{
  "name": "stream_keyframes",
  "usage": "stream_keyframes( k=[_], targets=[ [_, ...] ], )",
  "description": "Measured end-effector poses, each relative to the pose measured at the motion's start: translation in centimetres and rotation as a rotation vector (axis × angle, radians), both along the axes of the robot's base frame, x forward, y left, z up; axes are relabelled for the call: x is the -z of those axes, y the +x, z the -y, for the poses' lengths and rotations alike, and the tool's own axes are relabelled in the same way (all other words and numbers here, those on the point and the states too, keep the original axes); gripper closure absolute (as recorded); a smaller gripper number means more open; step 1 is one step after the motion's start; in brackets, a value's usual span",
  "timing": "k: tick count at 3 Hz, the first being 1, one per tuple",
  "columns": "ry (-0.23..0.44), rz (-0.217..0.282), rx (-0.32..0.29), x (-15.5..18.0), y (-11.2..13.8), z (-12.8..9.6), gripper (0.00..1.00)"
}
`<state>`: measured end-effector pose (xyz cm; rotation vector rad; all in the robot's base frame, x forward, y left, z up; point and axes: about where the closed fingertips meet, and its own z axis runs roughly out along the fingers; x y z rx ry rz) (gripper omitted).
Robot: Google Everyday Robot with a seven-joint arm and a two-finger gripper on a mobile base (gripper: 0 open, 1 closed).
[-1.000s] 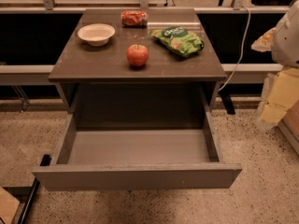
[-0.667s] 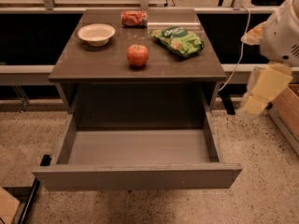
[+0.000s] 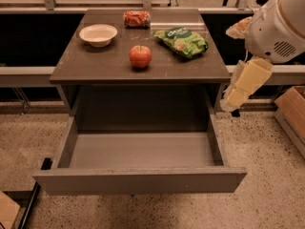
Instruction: Place apple into top drawer
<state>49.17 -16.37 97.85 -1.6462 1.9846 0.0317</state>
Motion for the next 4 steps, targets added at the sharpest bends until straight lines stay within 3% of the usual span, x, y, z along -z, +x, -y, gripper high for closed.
stream_keyframes(
  k=[1,4],
  targets=[
    [0.041,0.013,0.012,0.5,1.3,-1.6,0.00],
    [0.239,0.016,0.062,4.4,13.8,-11.4,0.00]
  ],
)
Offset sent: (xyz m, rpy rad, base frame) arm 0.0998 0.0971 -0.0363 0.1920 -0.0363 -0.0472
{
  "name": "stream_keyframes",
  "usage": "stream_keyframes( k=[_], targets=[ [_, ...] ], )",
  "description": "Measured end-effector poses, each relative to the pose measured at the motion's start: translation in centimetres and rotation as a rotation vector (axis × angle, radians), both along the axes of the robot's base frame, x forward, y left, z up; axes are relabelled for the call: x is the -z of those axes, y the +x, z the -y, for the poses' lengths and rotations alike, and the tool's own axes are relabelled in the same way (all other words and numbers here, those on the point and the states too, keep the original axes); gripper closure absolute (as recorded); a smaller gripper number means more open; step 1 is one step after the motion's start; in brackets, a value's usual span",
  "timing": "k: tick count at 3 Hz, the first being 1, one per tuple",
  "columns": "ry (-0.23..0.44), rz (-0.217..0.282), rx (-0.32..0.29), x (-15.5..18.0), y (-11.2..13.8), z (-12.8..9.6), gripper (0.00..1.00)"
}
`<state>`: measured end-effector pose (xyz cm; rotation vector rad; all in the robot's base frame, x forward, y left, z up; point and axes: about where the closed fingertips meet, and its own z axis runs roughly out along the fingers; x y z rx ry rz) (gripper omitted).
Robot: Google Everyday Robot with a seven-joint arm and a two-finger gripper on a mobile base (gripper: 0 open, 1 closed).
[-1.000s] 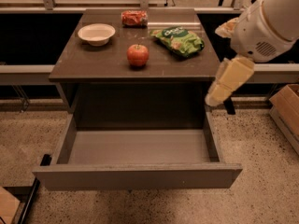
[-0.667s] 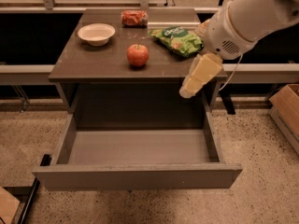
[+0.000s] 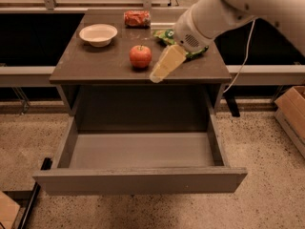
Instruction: Place apple into top drawer
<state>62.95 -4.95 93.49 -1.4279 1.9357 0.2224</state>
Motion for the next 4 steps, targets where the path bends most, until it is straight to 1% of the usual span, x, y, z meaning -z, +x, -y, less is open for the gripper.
stream_keyframes(
  k=[1,2,3,4],
  targets=[
    [0.065,-0.032,-0.011,1.8,5.0,-3.0,0.00],
    [0.088,-0.043,-0.029,2.4,8.0,-4.5,0.00],
    [0.102,-0.065,-0.060,3.5,10.7,-6.4,0.00],
    [0.098,-0.114,-0.074,5.9,12.5,-8.0,0.00]
  ],
)
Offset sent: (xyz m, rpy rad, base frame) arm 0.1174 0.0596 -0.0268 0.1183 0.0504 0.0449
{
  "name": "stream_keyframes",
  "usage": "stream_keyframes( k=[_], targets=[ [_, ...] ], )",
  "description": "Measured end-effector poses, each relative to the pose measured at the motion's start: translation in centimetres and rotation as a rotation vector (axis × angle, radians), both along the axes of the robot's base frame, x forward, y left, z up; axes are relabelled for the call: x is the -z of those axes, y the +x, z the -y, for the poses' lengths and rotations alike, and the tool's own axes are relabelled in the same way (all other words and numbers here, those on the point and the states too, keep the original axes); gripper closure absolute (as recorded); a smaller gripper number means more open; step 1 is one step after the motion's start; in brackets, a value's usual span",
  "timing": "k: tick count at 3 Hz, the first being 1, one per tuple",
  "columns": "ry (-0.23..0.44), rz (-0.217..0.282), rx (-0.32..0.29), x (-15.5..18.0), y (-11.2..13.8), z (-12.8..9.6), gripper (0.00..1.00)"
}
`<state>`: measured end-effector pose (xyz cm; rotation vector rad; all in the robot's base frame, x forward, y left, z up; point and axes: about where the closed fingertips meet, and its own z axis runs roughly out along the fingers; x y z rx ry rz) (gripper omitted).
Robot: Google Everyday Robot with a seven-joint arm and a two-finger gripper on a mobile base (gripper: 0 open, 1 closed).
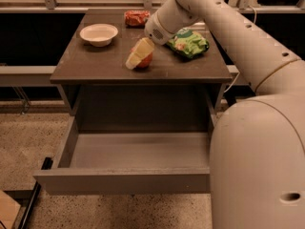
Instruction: Place apple into top drawer
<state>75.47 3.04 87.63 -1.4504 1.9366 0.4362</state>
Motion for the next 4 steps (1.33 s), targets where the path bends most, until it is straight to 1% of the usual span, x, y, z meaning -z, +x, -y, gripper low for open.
stream_keyframes(
  k=[1,2,3,4],
  targets=[
    [-0.009,-0.040,0.007,2.0,0.2,-0.1,0.00],
    [-0.037,-0.062,0.029,3.5,-0.2,0.5,0.18],
    [-0.062,-0.065,0.040,4.3,-0.9,0.8,0.43],
    [-0.058,-0.054,0.043,4.2,-1.8,1.0,0.66]
  ],
)
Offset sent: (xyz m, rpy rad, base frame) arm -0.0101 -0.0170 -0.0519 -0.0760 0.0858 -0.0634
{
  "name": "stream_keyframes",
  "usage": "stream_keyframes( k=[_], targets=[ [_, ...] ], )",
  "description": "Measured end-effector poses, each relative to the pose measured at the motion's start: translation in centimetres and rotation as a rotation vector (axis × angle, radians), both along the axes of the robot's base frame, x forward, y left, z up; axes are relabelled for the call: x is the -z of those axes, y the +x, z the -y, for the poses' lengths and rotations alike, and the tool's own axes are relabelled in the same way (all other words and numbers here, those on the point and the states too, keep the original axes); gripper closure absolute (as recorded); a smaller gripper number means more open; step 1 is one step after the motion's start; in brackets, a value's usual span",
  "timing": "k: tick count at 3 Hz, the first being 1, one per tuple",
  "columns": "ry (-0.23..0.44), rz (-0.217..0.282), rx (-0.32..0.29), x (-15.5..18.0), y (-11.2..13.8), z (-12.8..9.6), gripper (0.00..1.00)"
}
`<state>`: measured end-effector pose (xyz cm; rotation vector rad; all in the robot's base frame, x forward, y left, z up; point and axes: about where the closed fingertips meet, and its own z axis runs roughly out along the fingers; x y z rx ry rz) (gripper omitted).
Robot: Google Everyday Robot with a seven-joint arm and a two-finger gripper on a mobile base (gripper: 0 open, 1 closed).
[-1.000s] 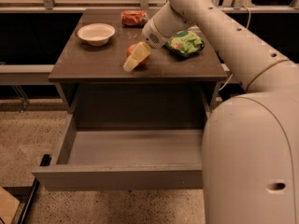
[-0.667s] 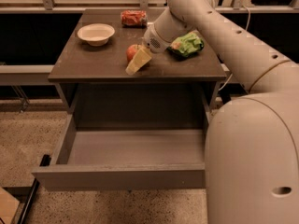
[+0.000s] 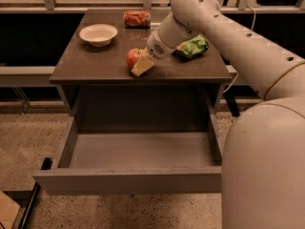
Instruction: Place apple into top drawer
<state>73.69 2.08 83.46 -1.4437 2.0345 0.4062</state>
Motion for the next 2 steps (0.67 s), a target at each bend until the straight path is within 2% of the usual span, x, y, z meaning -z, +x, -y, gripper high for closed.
stream_keyframes(
  k=[1,2],
  targets=[
    [0.009,0.034,-0.014,-1.4,-1.5,0.1,0.88],
    [-0.021,0.064,-0.053,-3.1,-5.0,1.2,1.00]
  ],
)
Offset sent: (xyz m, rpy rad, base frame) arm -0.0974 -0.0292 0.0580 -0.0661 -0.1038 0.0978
